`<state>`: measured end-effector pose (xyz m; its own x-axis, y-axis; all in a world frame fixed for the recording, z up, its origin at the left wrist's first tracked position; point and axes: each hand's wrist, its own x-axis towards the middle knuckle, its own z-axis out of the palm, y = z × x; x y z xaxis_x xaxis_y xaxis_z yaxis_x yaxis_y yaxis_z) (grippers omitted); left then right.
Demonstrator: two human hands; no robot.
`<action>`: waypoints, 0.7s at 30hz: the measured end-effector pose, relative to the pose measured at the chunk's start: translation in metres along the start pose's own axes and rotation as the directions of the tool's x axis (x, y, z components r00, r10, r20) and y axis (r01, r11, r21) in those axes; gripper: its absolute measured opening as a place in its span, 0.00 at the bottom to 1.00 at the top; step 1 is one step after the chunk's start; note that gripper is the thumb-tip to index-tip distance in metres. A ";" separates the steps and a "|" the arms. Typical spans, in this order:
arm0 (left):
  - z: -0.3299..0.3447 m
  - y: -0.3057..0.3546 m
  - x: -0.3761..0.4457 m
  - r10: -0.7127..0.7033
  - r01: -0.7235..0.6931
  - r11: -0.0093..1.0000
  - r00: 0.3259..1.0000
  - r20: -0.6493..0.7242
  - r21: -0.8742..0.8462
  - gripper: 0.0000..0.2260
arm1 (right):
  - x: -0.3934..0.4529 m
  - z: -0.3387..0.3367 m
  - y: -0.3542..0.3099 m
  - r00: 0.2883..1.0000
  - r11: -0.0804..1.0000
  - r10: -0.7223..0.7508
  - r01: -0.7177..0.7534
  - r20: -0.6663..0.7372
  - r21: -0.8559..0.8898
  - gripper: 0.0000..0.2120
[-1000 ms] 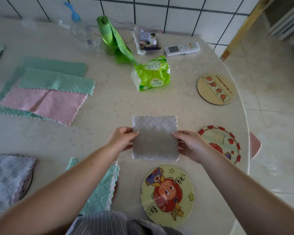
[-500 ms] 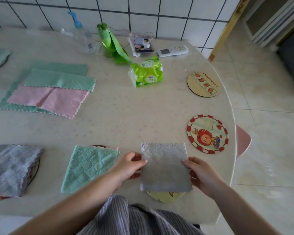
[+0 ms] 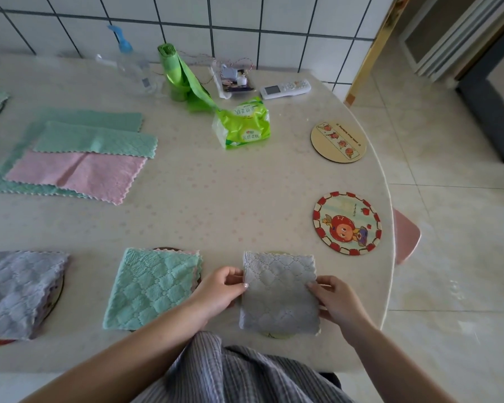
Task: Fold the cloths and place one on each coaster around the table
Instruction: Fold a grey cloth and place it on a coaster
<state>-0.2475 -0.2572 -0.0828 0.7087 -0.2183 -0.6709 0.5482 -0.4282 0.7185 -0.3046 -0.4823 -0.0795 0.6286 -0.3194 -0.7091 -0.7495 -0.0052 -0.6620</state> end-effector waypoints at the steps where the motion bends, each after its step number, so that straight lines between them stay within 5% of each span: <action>1: -0.001 -0.001 -0.001 0.014 -0.014 1.000 1.000 0.001 0.024 0.10 | -0.001 0.000 0.001 0.999 0.999 -0.031 0.030 -0.031 -0.040 0.08; 6: -0.021 0.003 -0.004 0.108 -0.109 0.994 0.988 -0.106 -0.006 0.07 | -0.010 0.004 -0.010 0.925 0.927 -0.332 0.283 -0.186 -0.248 0.07; 14: -0.103 0.004 -0.016 0.078 -0.152 0.969 0.936 -0.343 -0.194 0.06 | 0.003 0.090 -0.074 0.890 0.874 -0.416 0.449 0.188 -0.187 0.08; 21: -0.199 -0.025 -0.021 -0.021 -0.142 0.951 0.856 -0.516 -0.274 0.05 | 0.010 0.213 -0.127 0.767 0.777 -0.428 0.582 0.477 -0.239 0.10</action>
<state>-0.1874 -0.0673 -0.0498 0.8246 0.2746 -0.4946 0.5426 -0.1365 0.8288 -0.1592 -0.2829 -0.0538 0.9025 0.2092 -0.3765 -0.2662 -0.4161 -0.8695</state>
